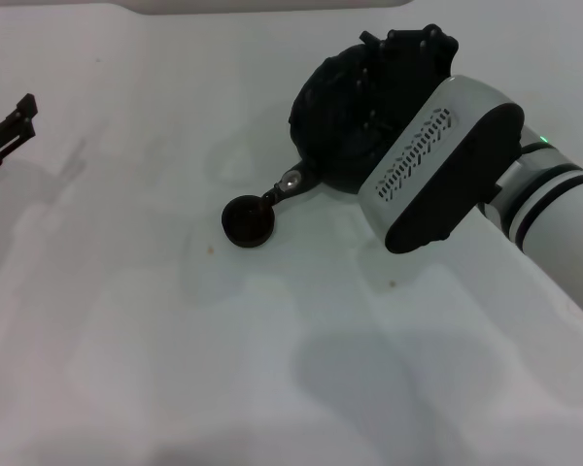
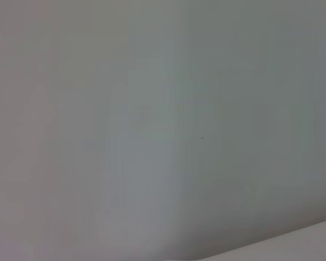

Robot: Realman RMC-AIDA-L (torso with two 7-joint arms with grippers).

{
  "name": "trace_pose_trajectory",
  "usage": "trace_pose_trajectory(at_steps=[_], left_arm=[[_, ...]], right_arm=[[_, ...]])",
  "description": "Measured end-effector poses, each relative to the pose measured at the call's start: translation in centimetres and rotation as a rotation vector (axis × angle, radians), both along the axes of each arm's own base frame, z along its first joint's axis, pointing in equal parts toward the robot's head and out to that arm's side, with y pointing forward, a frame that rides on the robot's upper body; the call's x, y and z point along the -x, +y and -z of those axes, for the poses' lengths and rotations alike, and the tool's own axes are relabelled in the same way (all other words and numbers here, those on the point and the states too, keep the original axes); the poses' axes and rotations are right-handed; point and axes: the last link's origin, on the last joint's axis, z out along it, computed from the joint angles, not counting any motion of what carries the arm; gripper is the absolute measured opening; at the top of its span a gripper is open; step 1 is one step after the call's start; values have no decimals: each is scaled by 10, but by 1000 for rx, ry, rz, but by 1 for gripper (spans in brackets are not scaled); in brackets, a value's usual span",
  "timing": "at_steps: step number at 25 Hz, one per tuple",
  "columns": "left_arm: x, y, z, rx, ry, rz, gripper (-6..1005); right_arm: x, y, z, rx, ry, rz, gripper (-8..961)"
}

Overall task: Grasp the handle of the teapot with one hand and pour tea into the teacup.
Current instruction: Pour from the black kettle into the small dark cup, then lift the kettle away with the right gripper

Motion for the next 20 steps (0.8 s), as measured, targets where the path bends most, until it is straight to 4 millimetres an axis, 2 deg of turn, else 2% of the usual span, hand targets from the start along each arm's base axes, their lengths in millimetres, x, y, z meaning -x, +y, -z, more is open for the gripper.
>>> trace_pose_trajectory(at_steps=[20], left_arm=[[-2, 4, 1, 2, -2, 4, 880]], right_arm=[[0, 2, 1, -7, -31, -16, 104]])
